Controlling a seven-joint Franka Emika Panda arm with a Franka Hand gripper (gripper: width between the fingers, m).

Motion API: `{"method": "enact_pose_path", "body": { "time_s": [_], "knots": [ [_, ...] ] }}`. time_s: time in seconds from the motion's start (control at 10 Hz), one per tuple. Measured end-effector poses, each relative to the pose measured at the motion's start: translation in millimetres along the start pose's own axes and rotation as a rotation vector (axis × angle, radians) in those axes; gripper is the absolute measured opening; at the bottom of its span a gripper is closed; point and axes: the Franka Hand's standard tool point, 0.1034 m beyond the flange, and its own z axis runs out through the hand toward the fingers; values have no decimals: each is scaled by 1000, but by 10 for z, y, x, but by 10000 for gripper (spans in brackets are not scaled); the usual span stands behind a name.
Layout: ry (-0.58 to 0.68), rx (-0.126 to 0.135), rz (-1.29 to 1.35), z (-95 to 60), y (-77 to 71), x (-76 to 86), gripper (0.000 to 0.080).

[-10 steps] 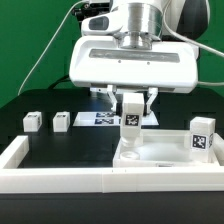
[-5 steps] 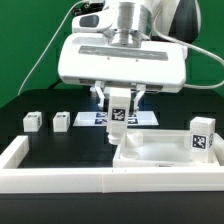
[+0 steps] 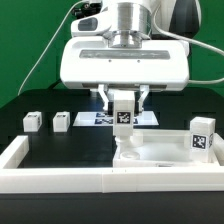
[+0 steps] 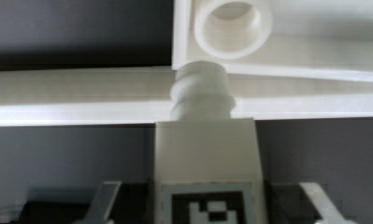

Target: Assemble square table

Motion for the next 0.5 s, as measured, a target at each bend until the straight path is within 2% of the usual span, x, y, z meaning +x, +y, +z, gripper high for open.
{"method": "enact_pose_path", "body": {
  "time_s": [0.4, 0.5],
  "knots": [
    [0, -2, 0, 8, 11, -17, 290],
    [6, -3, -3, 15, -6, -65, 290]
  ]
}}
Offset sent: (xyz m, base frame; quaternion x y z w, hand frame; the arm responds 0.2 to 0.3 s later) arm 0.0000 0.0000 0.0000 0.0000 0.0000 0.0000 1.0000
